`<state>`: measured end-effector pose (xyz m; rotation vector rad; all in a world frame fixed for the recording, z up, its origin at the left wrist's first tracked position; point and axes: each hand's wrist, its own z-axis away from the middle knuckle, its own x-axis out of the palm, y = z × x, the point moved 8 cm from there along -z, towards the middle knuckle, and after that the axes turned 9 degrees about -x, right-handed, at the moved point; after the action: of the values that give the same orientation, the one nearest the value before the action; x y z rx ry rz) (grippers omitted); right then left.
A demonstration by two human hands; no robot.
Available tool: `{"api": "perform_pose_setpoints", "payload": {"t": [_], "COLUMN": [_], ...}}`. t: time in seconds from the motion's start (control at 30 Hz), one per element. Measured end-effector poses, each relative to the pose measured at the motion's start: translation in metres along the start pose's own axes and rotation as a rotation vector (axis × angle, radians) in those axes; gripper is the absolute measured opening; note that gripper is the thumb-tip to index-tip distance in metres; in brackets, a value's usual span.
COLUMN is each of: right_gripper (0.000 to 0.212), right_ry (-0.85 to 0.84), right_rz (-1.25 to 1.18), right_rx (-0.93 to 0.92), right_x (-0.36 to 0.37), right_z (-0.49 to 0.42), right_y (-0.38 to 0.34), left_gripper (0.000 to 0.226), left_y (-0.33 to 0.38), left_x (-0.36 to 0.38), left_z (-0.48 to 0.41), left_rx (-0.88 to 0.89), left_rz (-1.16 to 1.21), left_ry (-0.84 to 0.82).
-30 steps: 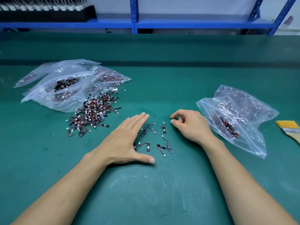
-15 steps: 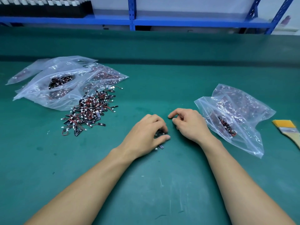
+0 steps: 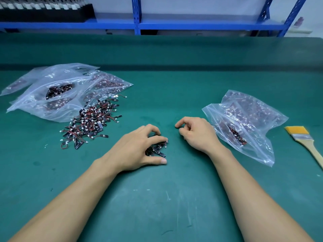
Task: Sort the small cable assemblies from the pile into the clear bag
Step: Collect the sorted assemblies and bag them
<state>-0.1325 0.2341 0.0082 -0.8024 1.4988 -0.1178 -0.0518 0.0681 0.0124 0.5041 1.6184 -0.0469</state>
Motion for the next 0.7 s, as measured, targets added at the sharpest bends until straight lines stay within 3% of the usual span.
{"api": "perform_pose_setpoints", "payload": {"t": [0.13,0.27,0.4,0.53,0.63,0.7], "right_gripper": [0.021,0.021,0.020,0.017,0.013,0.010], "right_ry": [0.002,-0.011,-0.012,-0.020,-0.002,0.006], "right_rz": [-0.001,-0.007,-0.009,-0.015,0.006,0.067], "right_rx": [0.002,0.008,0.016,0.022,-0.002,-0.014], "right_x": [0.000,0.000,0.000,0.002,-0.001,-0.001], "right_z": [0.001,0.002,0.001,0.002,0.001,0.002], "right_y": [0.000,-0.001,0.000,-0.001,-0.004,-0.006], "left_gripper": [0.030,0.015,0.016,0.024,0.024,0.021], "left_y": [0.007,0.006,-0.005,-0.022,-0.002,0.029], "left_x": [-0.009,-0.019,-0.026,-0.036,-0.039,-0.043], "left_z": [0.001,-0.001,-0.002,-0.007,-0.029,-0.047], "left_rx": [0.046,0.047,-0.021,-0.220,-0.263,-0.225], "left_rz": [0.060,0.128,0.251,0.589,0.821,0.822], "left_ry": [0.075,0.150,0.267,0.398,0.301,0.202]}}
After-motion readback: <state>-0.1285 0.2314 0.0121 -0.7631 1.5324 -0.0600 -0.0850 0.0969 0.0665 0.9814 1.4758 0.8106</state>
